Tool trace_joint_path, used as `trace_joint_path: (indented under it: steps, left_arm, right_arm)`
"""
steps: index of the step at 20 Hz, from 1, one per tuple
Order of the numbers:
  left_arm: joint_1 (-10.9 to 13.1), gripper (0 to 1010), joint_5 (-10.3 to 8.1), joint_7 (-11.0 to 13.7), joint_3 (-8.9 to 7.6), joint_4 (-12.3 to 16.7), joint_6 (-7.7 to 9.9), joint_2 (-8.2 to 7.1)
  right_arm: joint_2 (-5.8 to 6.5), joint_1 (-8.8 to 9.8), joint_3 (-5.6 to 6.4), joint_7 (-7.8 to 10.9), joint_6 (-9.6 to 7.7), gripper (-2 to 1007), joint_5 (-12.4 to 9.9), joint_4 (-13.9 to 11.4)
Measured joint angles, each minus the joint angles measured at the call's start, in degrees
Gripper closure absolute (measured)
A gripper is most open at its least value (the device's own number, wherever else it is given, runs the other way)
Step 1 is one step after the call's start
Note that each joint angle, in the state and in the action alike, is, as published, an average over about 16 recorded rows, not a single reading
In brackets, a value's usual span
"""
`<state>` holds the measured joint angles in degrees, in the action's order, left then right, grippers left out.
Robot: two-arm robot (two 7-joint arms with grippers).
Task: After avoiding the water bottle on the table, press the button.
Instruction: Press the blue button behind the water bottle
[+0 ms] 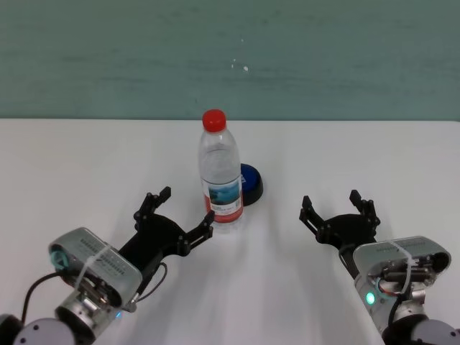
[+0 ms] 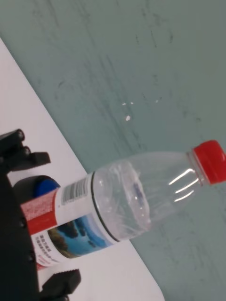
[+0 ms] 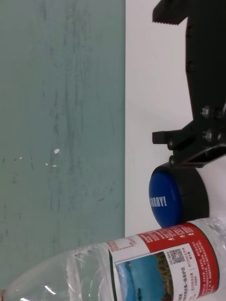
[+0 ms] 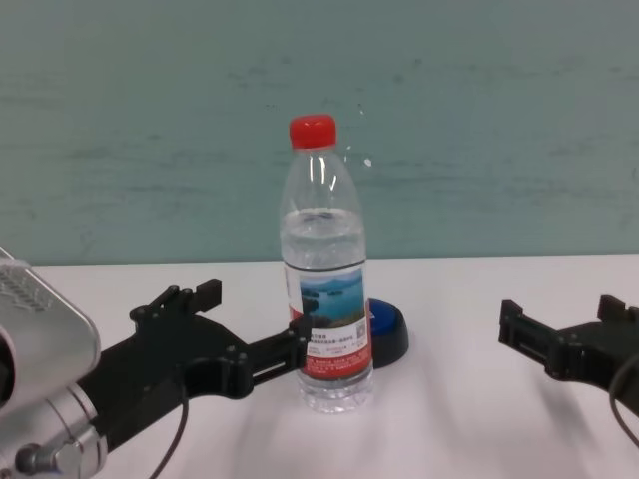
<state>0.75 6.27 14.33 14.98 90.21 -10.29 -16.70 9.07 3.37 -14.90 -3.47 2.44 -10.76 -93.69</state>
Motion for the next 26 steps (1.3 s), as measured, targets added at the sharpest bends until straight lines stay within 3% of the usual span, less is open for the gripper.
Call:
trace_joint_path:
  steps: [15, 26]
  left_arm:
    - [0.22, 10, 0.27, -0.20, -0.04, 0.62, -0.35, -0.42]
    - [3.87, 10, -0.11, -0.14, -1.92, 5.67, -2.23, -3.31]
  right_arm:
    - [0.00, 0.00, 0.00, 0.00, 0.00, 1, 0.00, 0.00]
    - [0.00, 0.00, 0.00, 0.00, 0.00, 1, 0.00, 0.00]
